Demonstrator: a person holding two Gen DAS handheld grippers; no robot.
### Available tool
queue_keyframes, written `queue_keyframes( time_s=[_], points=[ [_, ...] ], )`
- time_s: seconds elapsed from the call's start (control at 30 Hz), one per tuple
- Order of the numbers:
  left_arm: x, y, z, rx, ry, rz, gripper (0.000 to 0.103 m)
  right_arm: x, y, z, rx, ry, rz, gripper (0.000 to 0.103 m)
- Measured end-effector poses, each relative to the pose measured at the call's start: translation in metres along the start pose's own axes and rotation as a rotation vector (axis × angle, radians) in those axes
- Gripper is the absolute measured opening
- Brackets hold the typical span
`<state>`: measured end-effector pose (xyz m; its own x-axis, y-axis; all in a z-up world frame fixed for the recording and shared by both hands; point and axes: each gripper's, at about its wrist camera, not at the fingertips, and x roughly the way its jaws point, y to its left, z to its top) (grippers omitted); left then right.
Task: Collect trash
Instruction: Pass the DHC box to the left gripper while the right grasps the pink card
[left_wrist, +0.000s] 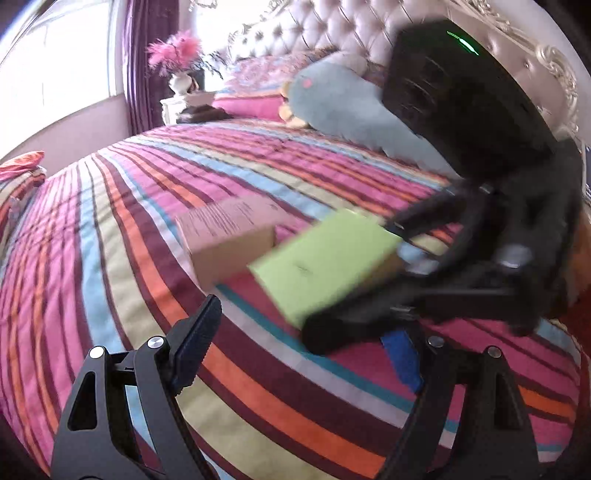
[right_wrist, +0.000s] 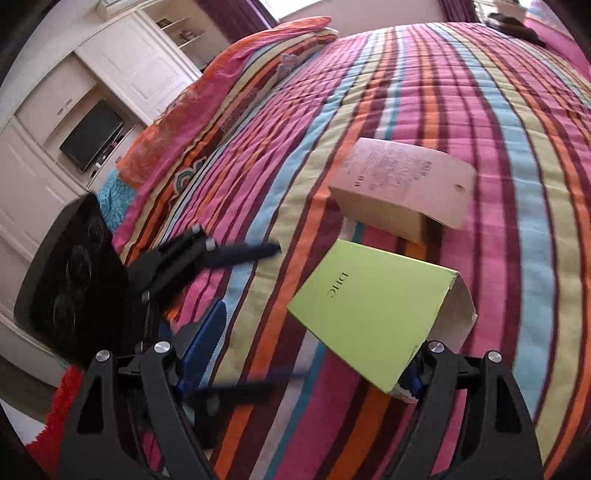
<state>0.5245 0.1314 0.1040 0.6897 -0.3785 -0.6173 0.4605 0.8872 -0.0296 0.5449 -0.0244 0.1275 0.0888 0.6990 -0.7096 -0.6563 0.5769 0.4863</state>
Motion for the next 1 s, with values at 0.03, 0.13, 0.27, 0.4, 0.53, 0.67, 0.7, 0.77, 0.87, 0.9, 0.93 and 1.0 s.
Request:
queue_keyframes(
  time_s=[0.03, 0.13, 0.27, 0.4, 0.53, 0.67, 0.7, 0.77, 0.87, 0.9, 0.93, 1.0],
  points=[
    [-0.002, 0.001, 0.003, -0.004, -0.011, -0.007, 0.081, -0.006, -0.006, -0.003, 0.031, 0.001, 0.024, 0.077],
    [-0.003, -0.002, 0.012, 0.009, -0.018, -0.070, 0.084, -0.019, -0.029, -0.013, 0.117, -0.005, 0.172, 0.077],
    [0.008, -0.026, 0.017, 0.131, 0.045, -0.152, 0.084, -0.023, -0.054, -0.027, 0.149, 0.026, 0.318, 0.077],
    [0.019, -0.050, 0.018, 0.229, 0.080, -0.172, 0.084, -0.023, -0.069, -0.036, 0.171, 0.029, 0.446, 0.077],
    [0.042, -0.064, 0.032, 0.316, 0.107, -0.160, 0.084, -0.029, -0.083, -0.041, 0.159, 0.034, 0.475, 0.077],
    [0.072, -0.080, 0.042, 0.403, 0.201, -0.267, 0.084, -0.039, -0.091, -0.041, 0.135, 0.046, 0.475, 0.077],
    [0.080, -0.086, 0.041, 0.429, 0.233, -0.278, 0.084, -0.040, -0.091, -0.041, 0.124, 0.047, 0.471, 0.077],
    [0.091, -0.094, 0.039, 0.450, 0.263, -0.269, 0.084, -0.040, -0.091, -0.040, 0.110, 0.056, 0.461, 0.077],
    [0.111, -0.085, 0.032, 0.283, 0.323, -0.240, 0.081, -0.048, -0.088, -0.040, 0.078, 0.063, 0.340, 0.077],
    [0.112, -0.078, 0.026, 0.220, 0.313, -0.198, 0.067, -0.056, -0.087, -0.041, 0.064, 0.043, 0.285, 0.077],
    [0.109, -0.074, 0.023, 0.196, 0.283, -0.183, 0.060, -0.068, -0.086, -0.041, 0.052, 0.003, 0.218, 0.077],
    [0.097, -0.067, 0.014, 0.123, 0.244, -0.170, 0.060, -0.091, -0.083, -0.037, 0.041, -0.121, 0.110, 0.077]
  ],
)
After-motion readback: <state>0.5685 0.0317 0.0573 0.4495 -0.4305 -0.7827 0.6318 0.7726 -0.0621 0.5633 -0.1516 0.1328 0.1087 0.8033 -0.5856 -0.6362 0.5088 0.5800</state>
